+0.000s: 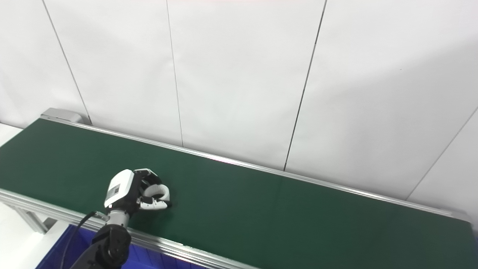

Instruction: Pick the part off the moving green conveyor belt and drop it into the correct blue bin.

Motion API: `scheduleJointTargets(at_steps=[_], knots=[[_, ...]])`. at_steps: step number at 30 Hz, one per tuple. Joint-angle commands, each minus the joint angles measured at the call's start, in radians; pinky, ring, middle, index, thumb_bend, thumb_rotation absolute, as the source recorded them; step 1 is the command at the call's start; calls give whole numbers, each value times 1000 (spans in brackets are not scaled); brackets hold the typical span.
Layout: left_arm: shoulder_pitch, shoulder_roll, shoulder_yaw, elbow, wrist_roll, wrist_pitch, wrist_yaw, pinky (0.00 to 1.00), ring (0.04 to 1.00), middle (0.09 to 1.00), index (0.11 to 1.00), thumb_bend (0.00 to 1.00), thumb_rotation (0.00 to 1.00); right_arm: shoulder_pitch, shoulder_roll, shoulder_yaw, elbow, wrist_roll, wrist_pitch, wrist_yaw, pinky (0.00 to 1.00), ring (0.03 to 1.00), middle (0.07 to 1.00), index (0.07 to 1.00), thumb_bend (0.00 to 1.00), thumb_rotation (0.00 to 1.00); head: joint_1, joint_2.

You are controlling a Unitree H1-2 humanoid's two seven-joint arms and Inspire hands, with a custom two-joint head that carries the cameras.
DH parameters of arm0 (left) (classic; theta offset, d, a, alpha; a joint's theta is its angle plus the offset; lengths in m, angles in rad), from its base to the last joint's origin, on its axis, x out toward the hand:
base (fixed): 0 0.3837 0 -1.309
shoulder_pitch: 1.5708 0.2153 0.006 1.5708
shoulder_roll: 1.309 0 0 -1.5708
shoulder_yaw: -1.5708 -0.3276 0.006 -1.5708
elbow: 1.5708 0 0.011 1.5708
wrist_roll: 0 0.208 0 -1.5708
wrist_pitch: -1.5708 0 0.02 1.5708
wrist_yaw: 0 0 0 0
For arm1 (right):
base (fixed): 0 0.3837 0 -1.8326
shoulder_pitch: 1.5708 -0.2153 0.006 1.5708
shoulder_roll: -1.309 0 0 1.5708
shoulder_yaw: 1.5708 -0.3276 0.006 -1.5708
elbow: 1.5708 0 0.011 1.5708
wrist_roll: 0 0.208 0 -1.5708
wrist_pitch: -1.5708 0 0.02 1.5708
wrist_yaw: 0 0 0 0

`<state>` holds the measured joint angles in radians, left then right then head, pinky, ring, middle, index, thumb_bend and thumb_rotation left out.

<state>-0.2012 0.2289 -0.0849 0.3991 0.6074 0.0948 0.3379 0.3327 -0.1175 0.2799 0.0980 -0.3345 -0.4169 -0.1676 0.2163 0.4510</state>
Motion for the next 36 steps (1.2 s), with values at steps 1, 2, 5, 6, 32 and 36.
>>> scheduleJointTargets(at_steps=[1, 2, 5, 6, 32, 36], knots=[[-5, 16, -4, -30, -8, 26, -25, 344, 411, 501, 500, 502, 0, -4, 5, 0, -35, 3, -52, -7, 737, 810, 833, 857, 955, 281, -2, 3], [0, 19, -7, -40, -5, 29, -31, 345, 411, 501, 500, 502, 0, -4, 5, 0, -34, 3, -52, -8, 737, 810, 833, 857, 955, 279, -5, 5], [13, 22, -8, -65, -7, 16, -36, 363, 412, 500, 504, 502, 0, -3, 5, 0, -33, 3, -52, -9, 734, 809, 835, 860, 956, 301, -5, 5], [22, 23, -6, -79, -10, 1, -29, 365, 412, 499, 505, 501, 0, -1, 6, 0, -36, -2, -51, -11, 736, 810, 836, 861, 955, 304, -13, 15], [355, 45, 82, -713, -197, -246, -140, 340, 408, 485, 516, 497, 0, 76, 40, -3, -242, -8, 29, 71, 804, 825, 843, 874, 941, 366, -179, 296], [387, 59, 83, -749, -252, -259, -199, 248, 438, 478, 500, 500, 0, 79, 43, -8, -274, -1, 44, 87, 784, 814, 845, 874, 923, 362, -178, 331]])
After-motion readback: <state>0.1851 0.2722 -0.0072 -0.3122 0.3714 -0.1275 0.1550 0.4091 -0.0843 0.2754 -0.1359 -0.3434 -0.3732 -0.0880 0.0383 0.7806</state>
